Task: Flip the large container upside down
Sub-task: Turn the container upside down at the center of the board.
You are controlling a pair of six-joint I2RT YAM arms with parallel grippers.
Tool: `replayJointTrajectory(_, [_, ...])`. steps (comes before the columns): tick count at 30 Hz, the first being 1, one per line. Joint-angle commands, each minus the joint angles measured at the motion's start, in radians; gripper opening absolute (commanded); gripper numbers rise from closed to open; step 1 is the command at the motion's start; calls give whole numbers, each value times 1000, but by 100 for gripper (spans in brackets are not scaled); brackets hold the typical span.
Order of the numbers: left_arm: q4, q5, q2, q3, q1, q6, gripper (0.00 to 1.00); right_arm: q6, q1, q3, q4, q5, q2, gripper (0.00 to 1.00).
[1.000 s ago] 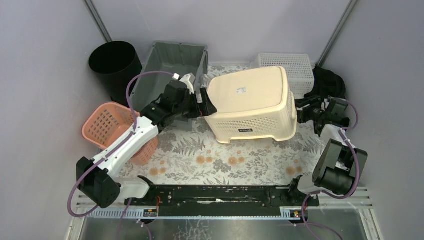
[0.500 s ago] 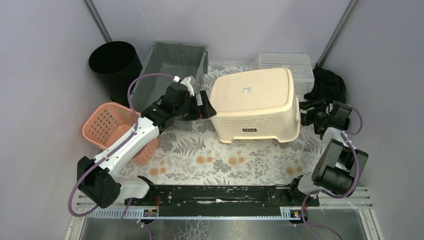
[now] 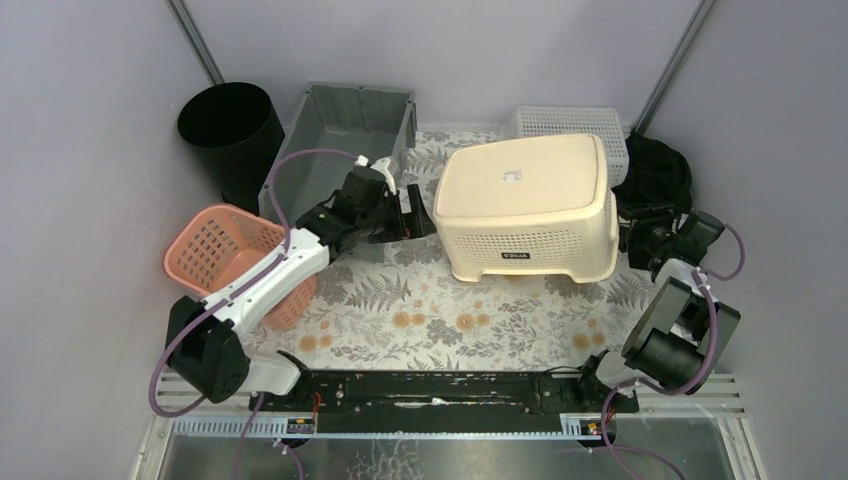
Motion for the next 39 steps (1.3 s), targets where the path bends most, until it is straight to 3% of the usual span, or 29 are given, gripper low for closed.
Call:
replayJointTrajectory(1, [73, 2, 51, 36, -23, 17, 100, 64, -48, 69, 75, 10, 17, 60])
replayJointTrajectory(6, [80, 4, 114, 75, -43, 21, 100, 9, -60, 173, 26, -2, 74, 60])
replayJointTrajectory(9, [86, 8, 151, 94, -52, 21, 100, -73, -63, 256, -110, 3, 112, 64])
replayJointTrajectory(13, [88, 10, 176, 101, -65, 21, 100, -251, -63, 406, -427, 132, 139, 72])
replayJointTrajectory(19, [101, 12, 197, 99, -80, 19, 100, -354, -63, 513, -613, 242, 137, 73])
replayJointTrajectory(27, [110, 5, 237, 106, -112, 16, 100, -363, -64, 573, -661, 347, 62, 74])
replayJointTrajectory(38, [134, 2, 318, 126, -183, 0, 100, -340, -61, 661, -626, 150, -38, 74])
replayJointTrajectory(39, [135, 0, 327, 134, -196, -2, 100, -335, -57, 661, -609, 124, -53, 83])
